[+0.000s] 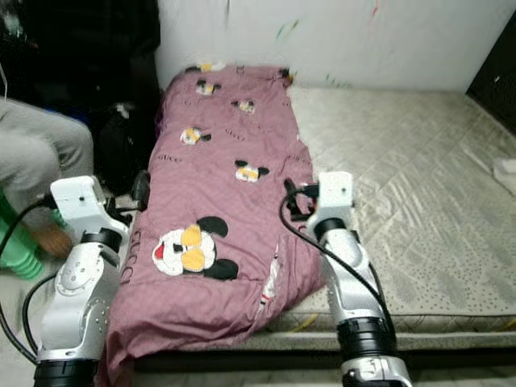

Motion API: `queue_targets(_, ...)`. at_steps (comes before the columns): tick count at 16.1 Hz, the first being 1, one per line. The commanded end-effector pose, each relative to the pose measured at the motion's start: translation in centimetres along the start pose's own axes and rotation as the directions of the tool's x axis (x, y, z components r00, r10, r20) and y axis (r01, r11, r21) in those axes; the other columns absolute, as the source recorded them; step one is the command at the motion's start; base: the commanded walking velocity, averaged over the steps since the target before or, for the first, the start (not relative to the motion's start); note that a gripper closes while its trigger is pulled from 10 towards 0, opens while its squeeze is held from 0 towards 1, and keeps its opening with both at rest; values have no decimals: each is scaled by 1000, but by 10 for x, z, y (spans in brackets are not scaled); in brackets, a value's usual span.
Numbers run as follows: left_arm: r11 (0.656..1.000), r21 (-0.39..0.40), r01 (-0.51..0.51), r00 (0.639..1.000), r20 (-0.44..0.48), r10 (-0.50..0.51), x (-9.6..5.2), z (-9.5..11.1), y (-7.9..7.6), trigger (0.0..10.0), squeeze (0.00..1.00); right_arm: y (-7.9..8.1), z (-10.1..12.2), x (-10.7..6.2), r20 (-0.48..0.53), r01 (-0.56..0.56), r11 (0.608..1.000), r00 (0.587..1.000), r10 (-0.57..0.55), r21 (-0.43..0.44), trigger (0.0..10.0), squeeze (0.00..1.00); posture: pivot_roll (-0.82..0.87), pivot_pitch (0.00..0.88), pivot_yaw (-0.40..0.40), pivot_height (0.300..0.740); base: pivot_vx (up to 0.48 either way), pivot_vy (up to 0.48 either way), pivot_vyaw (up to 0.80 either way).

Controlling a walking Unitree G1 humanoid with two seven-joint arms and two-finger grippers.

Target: Clean up the room

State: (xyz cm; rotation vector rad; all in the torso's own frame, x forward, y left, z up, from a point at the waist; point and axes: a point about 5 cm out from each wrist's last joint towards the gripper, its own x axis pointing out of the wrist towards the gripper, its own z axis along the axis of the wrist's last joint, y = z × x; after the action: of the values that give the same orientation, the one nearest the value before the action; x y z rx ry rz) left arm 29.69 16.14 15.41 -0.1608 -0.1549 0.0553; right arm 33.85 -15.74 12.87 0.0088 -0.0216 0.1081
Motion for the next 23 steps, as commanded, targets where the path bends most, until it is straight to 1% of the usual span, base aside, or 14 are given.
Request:
queue_targets(1,1000,4,22,1000,-4,-22,3,4,-3,10000,0,-1,5,1,13,4,1000,1000,-4,-4,10000,0,-61,30,-27,740,0,0,0)
queue_targets(2,1000,8,22,1000,-9,-22,3,3,-3,10000,0,-1,5,0,11,5,1000,1000,-5,-2,10000,0,-61,30,-27,740,0,0,0)
queue_targets(4,1000,18,6,999,-41,-5,-6,-5,3,10000,0,-4,-6,-10,-24,15,1000,1000,-15,-3,10000,0,-57,52,-23,740,0,0,0)
queue_targets(6,1000,17,5,998,-61,-4,-14,-11,2,10000,0,-5,-15,-17,-51,24,1000,998,-23,14,10000,0,-47,54,-30,740,0,0,0)
queue_targets(7,999,33,5,998,-61,-3,-15,-12,0,10000,0,-2,-19,-20,-75,10,999,997,-8,37,10000,0,-20,64,-65,740,0,0,0)
queue_targets(8,999,38,-5,998,-54,7,-15,-10,0,10000,0,3,-20,-22,-89,-16,999,996,21,48,10000,0,-13,77,-78,740,0,0,0)
queue_targets(9,999,37,-34,998,-58,36,-19,-10,4,10000,0,9,-25,-26,-111,-60,997,992,64,41,10000,0,-10,101,-94,740,0,0,0)
queue_targets(11,997,48,-57,996,-72,61,-28,-12,10,10000,0,12,-28,-31,-133,-76,996,988,81,43,10000,0,-8,132,-104,735,0,0,0)
queue_targets(13,996,56,-76,994,-81,80,-35,-13,14,10000,0,12,-29,-36,-145,-82,996,986,87,44,10000,0,-6,151,-99,715,0,0,0)
queue_targets(14,995,57,-77,993,-81,82,-37,-13,15,10000,0,12,-31,-37,-149,-81,996,985,86,42,10000,0,-6,152,-98,705,0,0,0)
queue_targets(16,995,64,-80,993,-78,85,-35,-12,16,10000,0,12,-28,-36,-147,-82,996,985,87,38,10000,0,-17,157,-96,705,0,0,0)
queue_targets(18,995,56,-82,994,-71,86,-30,-10,14,10000,0,12,-27,-36,-152,-85,996,984,90,37,10000,0,-25,159,-102,705,0,0,0)
queue_targets(20,995,49,-84,994,-70,87,-30,-10,11,10000,0,12,-28,-36,-161,-96,995,982,99,31,10000,0,-28,166,-112,700,0,0,0)
queue_targets(23,995,44,-89,993,-77,93,-34,-12,11,10000,0,13,-28,-35,-162,-104,994,981,107,29,10000,0,-28,168,-115,660,0,0,0)
